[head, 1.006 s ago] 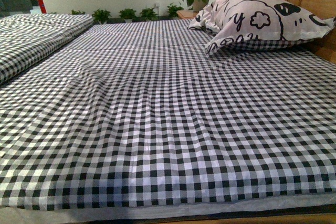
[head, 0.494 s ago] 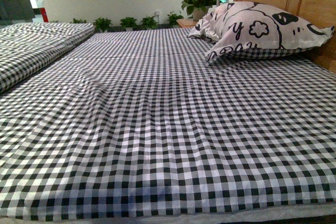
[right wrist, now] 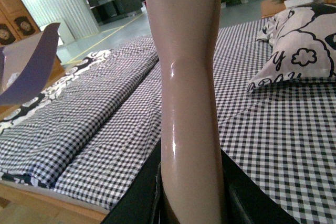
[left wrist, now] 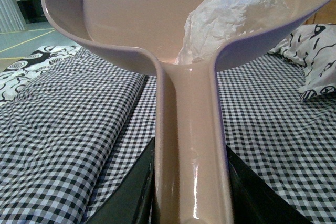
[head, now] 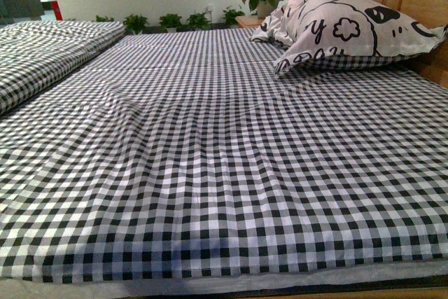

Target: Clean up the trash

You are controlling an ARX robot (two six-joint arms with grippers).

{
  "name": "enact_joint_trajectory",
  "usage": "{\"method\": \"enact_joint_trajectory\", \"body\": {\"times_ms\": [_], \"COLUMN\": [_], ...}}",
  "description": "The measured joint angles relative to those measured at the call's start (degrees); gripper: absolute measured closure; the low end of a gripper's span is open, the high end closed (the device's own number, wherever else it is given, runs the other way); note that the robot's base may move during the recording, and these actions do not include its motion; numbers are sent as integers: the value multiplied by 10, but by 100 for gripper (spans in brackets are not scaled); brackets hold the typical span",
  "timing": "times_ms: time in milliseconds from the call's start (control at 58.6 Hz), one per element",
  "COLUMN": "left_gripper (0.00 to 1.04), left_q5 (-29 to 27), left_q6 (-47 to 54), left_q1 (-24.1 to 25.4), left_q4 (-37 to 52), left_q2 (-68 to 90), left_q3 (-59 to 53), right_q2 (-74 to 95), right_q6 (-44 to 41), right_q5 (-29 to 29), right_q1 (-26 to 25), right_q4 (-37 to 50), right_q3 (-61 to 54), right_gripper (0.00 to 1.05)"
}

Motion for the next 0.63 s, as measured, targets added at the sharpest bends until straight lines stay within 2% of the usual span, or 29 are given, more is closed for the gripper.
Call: {"method": "enact_joint_trajectory", "body": {"times_ms": [631], "left_gripper": [77], "left_q5": [0], "left_q6": [0], "left_q1": [0], "left_q4": [0], "left_q2": [0], "left_q3": [0], "right_q2": [0], "right_q6": [0], "right_q5": [0], "right_q1": [0], "right_q4": [0], "right_q3": [0], "right_gripper": [84]}}
